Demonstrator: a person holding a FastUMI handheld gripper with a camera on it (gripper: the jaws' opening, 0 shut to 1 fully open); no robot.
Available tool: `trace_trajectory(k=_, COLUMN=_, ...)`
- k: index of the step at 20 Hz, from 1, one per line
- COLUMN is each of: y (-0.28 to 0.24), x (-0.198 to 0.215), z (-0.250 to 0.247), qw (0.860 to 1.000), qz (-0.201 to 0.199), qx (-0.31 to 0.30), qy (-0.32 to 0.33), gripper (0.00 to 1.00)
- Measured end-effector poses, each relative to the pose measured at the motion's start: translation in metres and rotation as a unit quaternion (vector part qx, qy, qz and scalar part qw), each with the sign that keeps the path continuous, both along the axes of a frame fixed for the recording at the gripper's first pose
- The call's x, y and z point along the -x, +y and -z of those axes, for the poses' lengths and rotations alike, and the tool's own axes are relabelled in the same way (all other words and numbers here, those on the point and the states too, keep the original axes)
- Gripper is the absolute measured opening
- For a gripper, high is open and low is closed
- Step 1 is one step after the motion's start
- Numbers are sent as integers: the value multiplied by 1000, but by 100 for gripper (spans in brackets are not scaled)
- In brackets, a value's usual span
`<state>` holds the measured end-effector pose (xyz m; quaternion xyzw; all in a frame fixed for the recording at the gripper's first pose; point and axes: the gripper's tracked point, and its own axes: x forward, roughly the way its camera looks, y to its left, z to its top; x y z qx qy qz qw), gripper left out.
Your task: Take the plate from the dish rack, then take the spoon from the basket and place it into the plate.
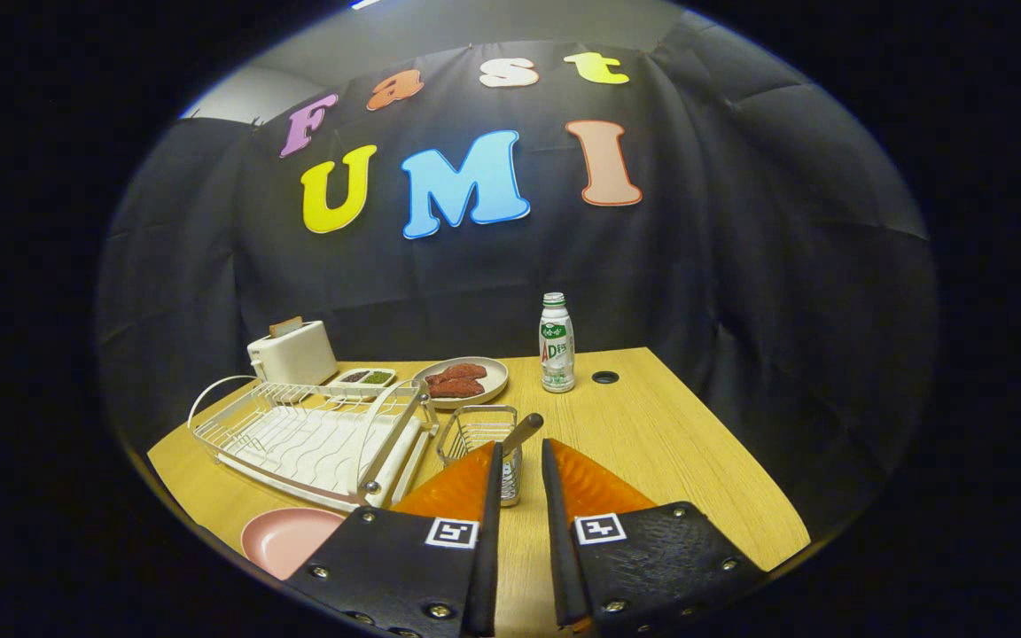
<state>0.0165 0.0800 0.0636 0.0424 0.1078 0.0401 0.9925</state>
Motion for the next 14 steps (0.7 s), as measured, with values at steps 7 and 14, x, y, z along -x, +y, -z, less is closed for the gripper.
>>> trace_trajectory(k=7, y=3, x=-47, z=10, qw=1000, qz=-25, qx=-15, qy=-1, gripper=25)
trace_trajectory(k=14, y=16, x=-74, z=8, qw=998, qz=-37, qx=-43, qy=-16, gripper=25)
